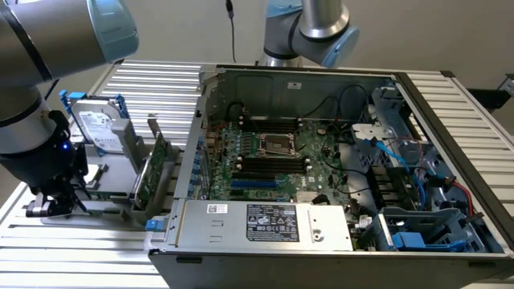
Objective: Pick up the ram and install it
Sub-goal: 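Pick up the ram and move it above insertion slot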
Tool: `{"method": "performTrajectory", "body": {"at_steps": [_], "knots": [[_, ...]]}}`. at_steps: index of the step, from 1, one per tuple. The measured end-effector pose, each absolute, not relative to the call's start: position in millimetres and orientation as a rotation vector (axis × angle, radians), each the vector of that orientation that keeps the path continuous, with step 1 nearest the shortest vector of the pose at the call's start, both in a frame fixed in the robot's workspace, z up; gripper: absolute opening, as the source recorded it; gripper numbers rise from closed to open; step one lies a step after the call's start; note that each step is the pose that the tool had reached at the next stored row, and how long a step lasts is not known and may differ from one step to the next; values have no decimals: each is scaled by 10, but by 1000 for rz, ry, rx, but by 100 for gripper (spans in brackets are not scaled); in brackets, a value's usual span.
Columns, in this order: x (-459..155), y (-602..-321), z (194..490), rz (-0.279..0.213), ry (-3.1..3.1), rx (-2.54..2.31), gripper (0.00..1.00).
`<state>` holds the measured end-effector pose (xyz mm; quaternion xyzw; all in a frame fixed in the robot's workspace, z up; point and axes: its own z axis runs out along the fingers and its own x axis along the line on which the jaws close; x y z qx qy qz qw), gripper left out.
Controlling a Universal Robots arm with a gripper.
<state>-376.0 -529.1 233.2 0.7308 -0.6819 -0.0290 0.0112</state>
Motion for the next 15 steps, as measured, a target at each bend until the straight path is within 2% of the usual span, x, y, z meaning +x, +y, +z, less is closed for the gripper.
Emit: {"method": "performTrajectory", "body": {"at_steps": [15], "knots": [[-3760,-5267,2060,-90,-2090,2312,31]]}}
